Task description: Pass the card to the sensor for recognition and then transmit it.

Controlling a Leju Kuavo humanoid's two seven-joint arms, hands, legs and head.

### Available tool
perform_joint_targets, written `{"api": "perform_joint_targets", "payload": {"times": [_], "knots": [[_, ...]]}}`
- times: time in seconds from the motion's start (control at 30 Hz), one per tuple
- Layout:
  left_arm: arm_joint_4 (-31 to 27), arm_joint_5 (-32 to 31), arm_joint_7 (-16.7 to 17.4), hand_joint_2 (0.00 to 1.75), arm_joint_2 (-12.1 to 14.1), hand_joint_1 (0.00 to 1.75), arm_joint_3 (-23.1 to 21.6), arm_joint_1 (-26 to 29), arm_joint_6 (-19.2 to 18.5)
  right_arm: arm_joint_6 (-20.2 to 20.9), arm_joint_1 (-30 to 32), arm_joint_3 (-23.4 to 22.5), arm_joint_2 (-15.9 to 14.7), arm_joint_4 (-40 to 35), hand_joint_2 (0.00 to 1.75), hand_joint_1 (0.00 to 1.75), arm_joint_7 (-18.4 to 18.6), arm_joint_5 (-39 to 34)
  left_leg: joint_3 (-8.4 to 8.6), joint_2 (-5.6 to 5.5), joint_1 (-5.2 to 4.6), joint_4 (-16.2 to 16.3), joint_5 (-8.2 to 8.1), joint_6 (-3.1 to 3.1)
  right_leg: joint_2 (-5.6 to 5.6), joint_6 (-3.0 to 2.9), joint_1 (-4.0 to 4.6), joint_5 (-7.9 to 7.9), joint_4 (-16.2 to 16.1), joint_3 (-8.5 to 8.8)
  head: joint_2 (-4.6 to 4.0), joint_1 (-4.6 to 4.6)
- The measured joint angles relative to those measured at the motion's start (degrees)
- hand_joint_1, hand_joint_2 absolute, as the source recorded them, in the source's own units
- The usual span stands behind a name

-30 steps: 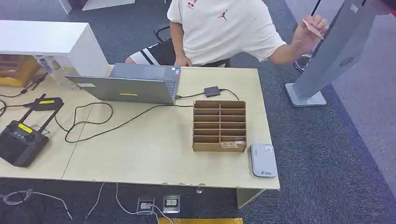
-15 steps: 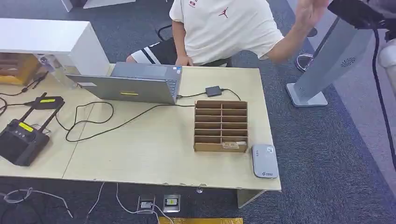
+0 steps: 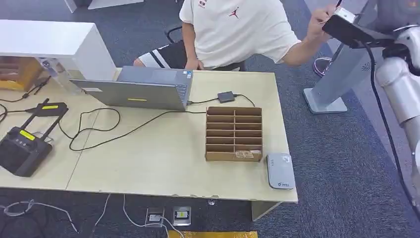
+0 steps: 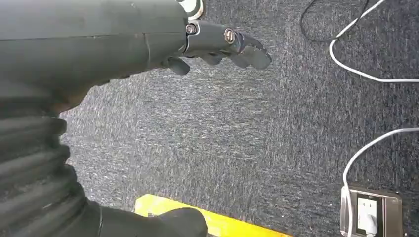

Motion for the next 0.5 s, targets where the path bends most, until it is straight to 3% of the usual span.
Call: {"api": "perform_joint_targets", "payload": {"times": [0.17,0.23,0.27,0.5], "knots": [[0.0,0.0,0.0,1.75,0.0,0.0,0.0,0.0,0.0,-0.1,0.9,-0.8,0.2,-0.2,1.75,0.0,0.3,0.0,0.0,0.0,0.0,0.0,0.0,0.0,-0.01,0.0,0.0,0.0,0.0,0.0,0.0,0.02],[0.0,0.0,0.0,1.75,0.0,0.0,0.0,0.0,0.0,-0.1,1.1,-1.1,0.2,-0.5,1.75,0.33,0.5,0.0,0.0,0.0,0.0,0.0,0.0,0.0,-0.01,0.0,0.0,0.0,0.0,0.01,0.0,0.0],[0.0,0.0,0.0,1.75,0.0,0.0,0.0,0.0,0.0,0.0,1.2,-1.2,0.2,-0.5,1.75,1.71,0.5,0.0,0.01,0.0,0.0,0.0,0.0,0.0,-0.01,0.0,0.0,0.0,0.0,0.01,0.0,0.02],[0.0,0.1,0.0,1.75,-0.1,0.0,0.0,0.0,0.2,1.3,1.9,-2.1,0.5,-1.0,1.75,1.75,0.4,0.0,-0.01,0.0,0.0,0.0,0.0,0.0,-0.02,0.0,0.0,0.0,0.0,0.0,0.0,0.02]]}}
